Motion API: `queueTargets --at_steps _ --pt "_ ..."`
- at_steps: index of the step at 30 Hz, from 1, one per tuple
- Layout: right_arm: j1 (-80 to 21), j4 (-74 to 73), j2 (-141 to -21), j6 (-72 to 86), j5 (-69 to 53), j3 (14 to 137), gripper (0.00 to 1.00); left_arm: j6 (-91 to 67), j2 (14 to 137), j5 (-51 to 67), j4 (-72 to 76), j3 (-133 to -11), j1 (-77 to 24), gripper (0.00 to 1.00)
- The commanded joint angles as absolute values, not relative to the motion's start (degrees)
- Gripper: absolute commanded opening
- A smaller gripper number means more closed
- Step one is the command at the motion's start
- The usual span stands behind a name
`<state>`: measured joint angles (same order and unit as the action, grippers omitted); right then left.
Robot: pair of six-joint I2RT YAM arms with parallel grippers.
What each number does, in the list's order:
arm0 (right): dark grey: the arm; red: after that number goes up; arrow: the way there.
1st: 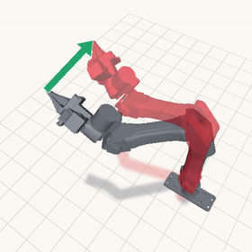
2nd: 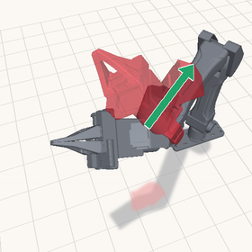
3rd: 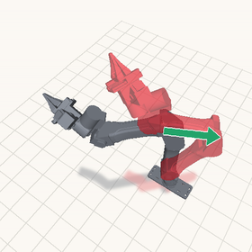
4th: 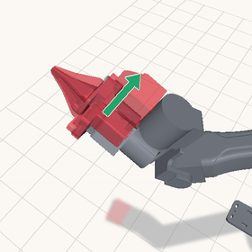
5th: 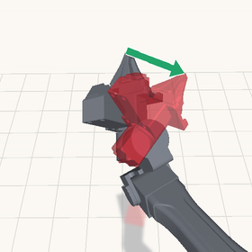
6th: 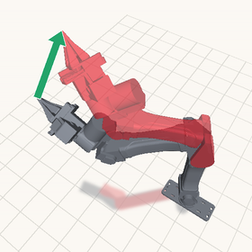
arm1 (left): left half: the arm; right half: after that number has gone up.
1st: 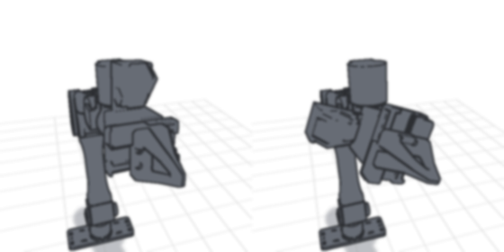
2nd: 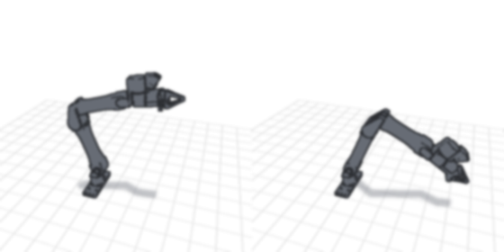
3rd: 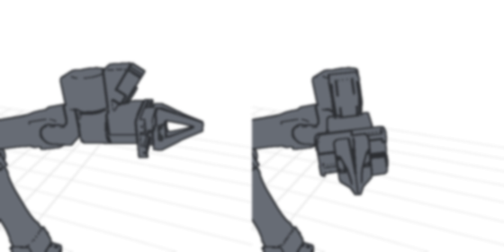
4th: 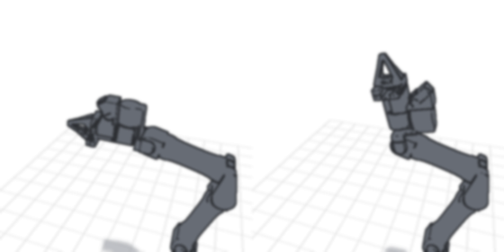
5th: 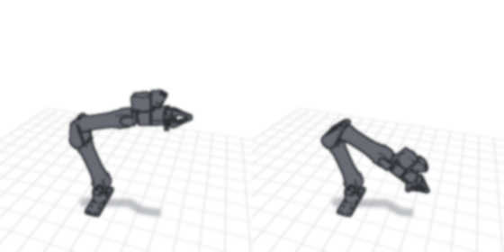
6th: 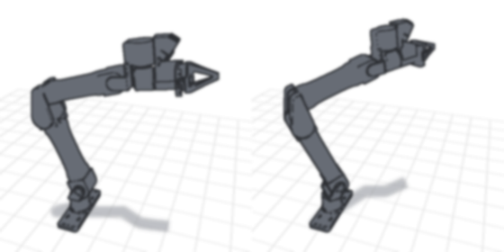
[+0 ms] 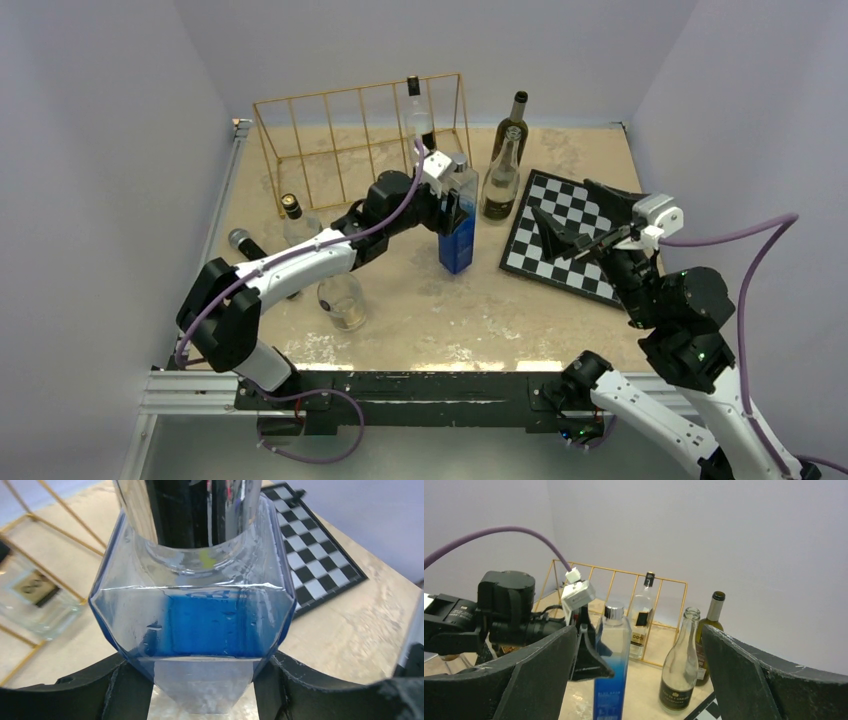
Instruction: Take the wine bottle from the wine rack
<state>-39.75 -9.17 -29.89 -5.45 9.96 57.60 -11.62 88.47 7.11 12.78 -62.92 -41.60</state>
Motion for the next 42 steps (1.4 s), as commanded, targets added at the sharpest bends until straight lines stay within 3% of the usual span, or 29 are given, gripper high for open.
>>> queueTargets --at_steps 1,10,20,29,32,36,42 --pt "-39.9 -9.74 -27.89 -6.58 12.88 58.37 0.99 -14.06 80.9 10.28 23.12 -63.16 -44.44 0.0" --pt "-39.9 -6.5 -23.5 -5.28 18.33 57.15 0.98 -16.72 79.3 11.41 25.6 -59.13 -52.7 0.0" --pt "-39.9 -5.98 -21.84 -4.97 17.95 56.16 0.98 -15.39 88.4 14.11 35.46 -63.87 -59.62 0.0" --pt "-39.9 -5.97 -21.35 -6.01 17.9 55.82 0.98 -13.1 94.34 13.5 35.22 -67.38 -61.87 0.01" --pt "-39.9 -5.4 -21.36 -6.13 17.85 55.31 0.98 -12.9 94.2 13.1 34.32 -67.43 -61.93 0.15" --pt "-39.9 -5.01 -21.58 -6.28 17.49 55.28 0.98 -11.88 93.02 13.86 34.26 -66.41 -62.04 0.19" --pt "-39.9 -5.08 -21.62 -6.33 17.37 55.19 0.99 -9.86 93.06 15.2 33.36 -65.9 -62.31 0.46"
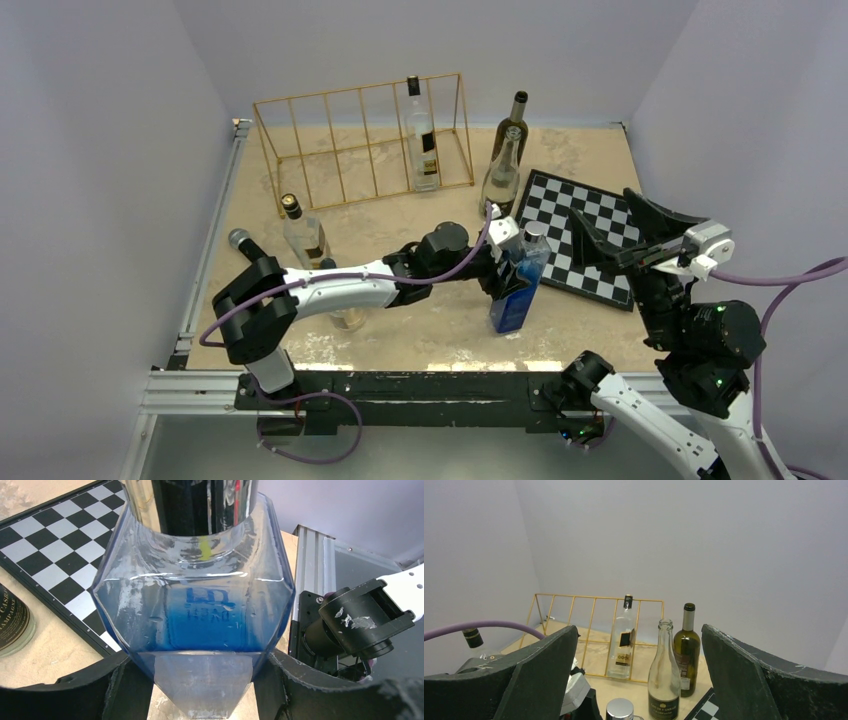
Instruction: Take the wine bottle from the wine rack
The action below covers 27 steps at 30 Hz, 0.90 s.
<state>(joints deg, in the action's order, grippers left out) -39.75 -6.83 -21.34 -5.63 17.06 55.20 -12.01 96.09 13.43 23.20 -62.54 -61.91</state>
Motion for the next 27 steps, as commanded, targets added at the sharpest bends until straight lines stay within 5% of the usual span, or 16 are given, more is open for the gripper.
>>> queueTargets --at_steps 1,10,27 --pt "-39.9 -5.17 -21.69 -6.41 17.26 55.19 0.99 -9.85 92.9 15.19 33.32 -65.65 -62.31 0.5" --pt "-39.9 -5.4 -21.92 -6.06 16.62 54.94 0.99 -9.1 90.87 13.98 32.61 -64.35 -62.67 0.81" --pt "-39.9 -5.88 -22.1 -5.8 16.2 54.58 0.99 -9.29 87.88 13.53 32.25 -63.27 -62.75 0.89"
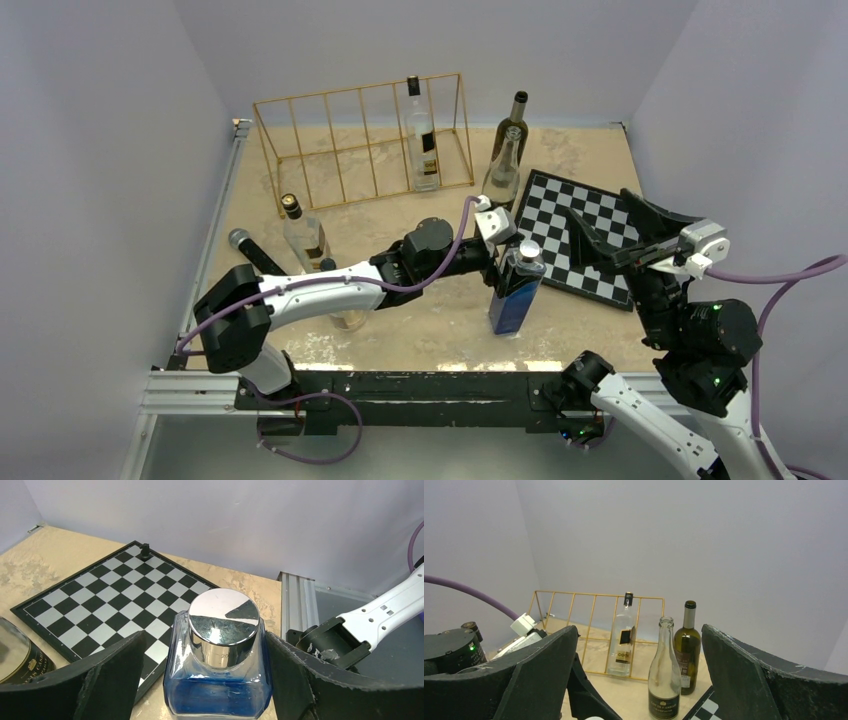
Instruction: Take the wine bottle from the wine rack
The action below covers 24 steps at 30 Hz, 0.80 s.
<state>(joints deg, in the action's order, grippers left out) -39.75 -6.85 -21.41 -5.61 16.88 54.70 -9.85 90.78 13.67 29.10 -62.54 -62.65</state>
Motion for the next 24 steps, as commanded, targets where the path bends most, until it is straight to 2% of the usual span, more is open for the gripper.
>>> queueTargets --at_steps 1,4,7,18,24 --pt "-39.89 -5.93 -22.14 -5.88 16.16 54.62 0.99 -9.31 87.69 13.53 31.97 -63.29 -62.75 0.89" --pt "-39.86 -6.13 -22.06 -5.89 16.08 54.58 0.99 -9.64 86.85 13.54 31.83 -63.24 -62.75 0.91" --pt "-39.88 -6.15 -21.98 -5.93 16.07 54.58 0.99 -9.58 86.12 13.43 31.59 -62.98 -62.75 0.99" --pt "-39.9 -7.02 -21.67 -5.91 15.24 54.84 0.99 -6.01 80.27 7.47 27.71 -62.82 -62.75 0.99" --pt "-39.88 -7.5 -22.31 -5.75 14.88 55.39 0.99 -2.25 77.95 -5.01 19.71 -65.67 -62.67 0.99"
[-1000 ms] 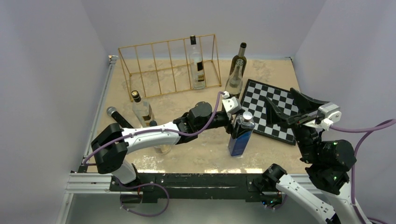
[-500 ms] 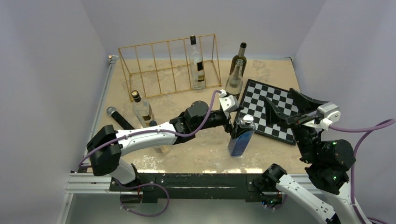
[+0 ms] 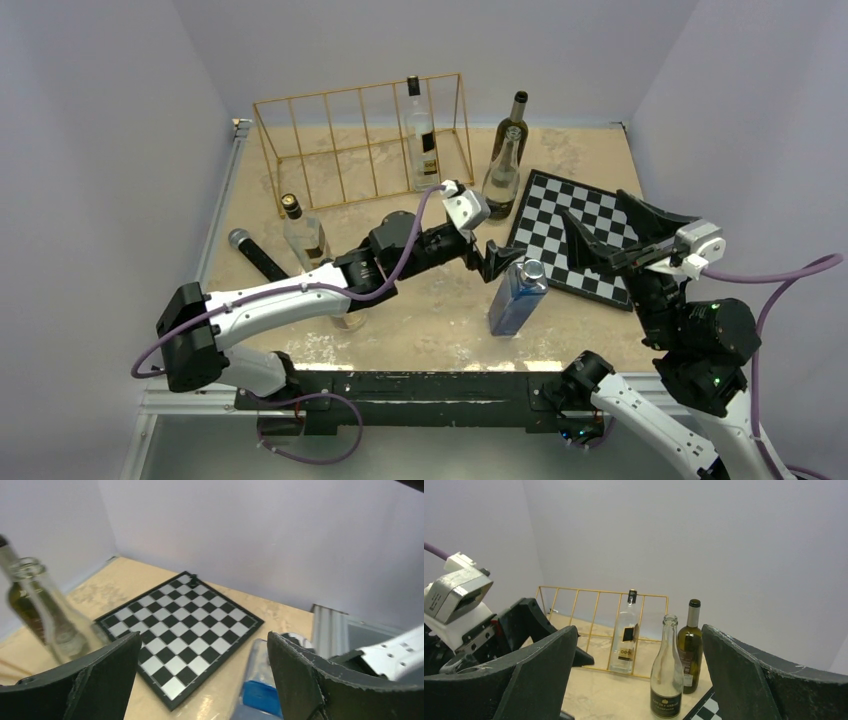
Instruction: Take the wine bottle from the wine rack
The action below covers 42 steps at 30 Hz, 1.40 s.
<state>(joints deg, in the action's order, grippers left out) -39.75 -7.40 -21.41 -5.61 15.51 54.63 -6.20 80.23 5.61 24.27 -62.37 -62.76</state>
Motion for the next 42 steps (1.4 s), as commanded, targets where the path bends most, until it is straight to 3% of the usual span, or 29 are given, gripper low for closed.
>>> queueTargets --at_steps 1,9,14,21,27,42 --pt "-39.87 -7.97 -22.71 -5.49 14.67 55.72 0.99 -1.5 78.16 -7.59 17.04 -67.22 -62.59 0.99" --pt "-39.9 -17.51 -29.84 5.03 20.81 63.86 0.99 0.58 83.97 -22.14 3.54 -79.7 -58.72 0.99" --pt "-39.9 -23.51 -32.12 9.07 24.16 66.99 0.99 -10.48 91.53 -27.76 -10.61 -93.06 -50.05 0.92" --pt "-39.9 -20.31 -28.2 8.88 22.29 63.76 0.99 -16.82 109.23 -31.17 -26.56 -118.2 -40.23 0.87" --pt "-39.9 -19.99 -27.62 8.23 17.97 63.02 0.99 -22.78 122.67 -24.02 -29.31 -132.3 -33.15 0.85" --pt "-39.9 -19.14 -28.91 7.26 15.64 62.67 0.99 -20.38 133.53 -28.16 -17.77 -132.22 -31.78 0.85"
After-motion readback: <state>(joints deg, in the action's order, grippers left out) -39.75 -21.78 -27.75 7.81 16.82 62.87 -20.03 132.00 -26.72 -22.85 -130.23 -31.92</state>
